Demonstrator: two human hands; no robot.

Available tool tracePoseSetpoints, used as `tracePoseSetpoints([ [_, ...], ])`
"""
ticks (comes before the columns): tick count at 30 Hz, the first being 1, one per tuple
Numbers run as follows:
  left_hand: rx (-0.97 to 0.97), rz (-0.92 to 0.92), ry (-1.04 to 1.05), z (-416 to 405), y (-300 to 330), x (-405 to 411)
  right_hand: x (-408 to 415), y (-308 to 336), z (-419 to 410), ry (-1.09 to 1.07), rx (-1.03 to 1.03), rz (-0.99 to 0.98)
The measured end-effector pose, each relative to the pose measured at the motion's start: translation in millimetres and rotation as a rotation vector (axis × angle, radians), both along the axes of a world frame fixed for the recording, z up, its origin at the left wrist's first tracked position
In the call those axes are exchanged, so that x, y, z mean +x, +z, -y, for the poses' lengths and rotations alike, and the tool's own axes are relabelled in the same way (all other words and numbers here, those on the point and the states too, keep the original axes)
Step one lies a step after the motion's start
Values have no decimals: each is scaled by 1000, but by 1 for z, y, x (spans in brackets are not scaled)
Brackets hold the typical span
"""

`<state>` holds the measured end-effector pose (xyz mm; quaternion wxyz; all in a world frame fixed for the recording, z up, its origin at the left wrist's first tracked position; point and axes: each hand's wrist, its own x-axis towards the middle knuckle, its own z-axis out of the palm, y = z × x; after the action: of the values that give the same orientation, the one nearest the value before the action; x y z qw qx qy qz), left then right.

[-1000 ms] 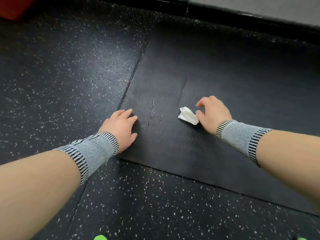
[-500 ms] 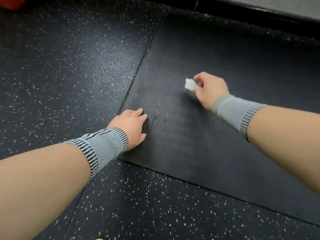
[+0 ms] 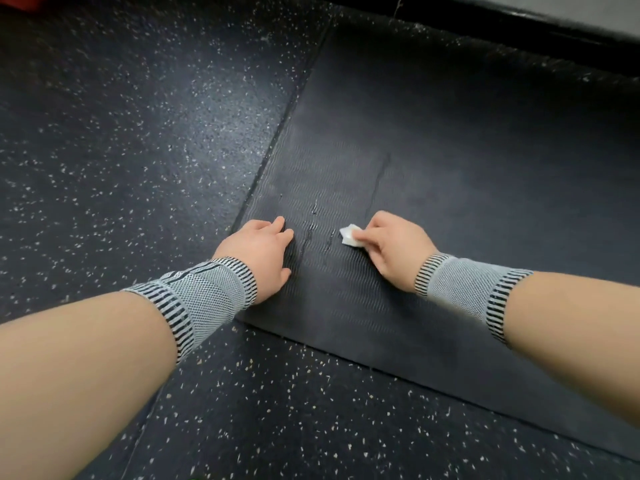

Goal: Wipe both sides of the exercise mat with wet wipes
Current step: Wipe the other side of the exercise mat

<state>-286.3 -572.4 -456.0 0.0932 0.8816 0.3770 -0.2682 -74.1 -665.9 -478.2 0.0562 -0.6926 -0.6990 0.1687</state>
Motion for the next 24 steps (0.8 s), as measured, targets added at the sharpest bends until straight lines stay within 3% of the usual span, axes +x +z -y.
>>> tracePoseSetpoints([
  [3,-9,30,19,0,-1,-2,6,13,10,156,-25,-54],
  [7,-9,74,48,3,-1,-14,29,9,-1,-271,34,178],
  [9,-5,77,61,6,0,-19,17,2,11,-312,7,217],
  [11,4,71,69,6,1,-24,-6,-4,29,-193,30,133],
  [14,9,67,84,6,2,-29,-29,7,46,164,12,-83],
  [16,13,68,87,6,2,-32,-20,12,30,255,25,-30],
  [20,6,48,75,8,3,-37,0,8,-4,-310,26,178],
  [22,5,38,68,8,4,-37,-21,4,5,-197,-18,146],
  [24,2,39,67,6,4,-37,-49,1,23,46,8,21],
])
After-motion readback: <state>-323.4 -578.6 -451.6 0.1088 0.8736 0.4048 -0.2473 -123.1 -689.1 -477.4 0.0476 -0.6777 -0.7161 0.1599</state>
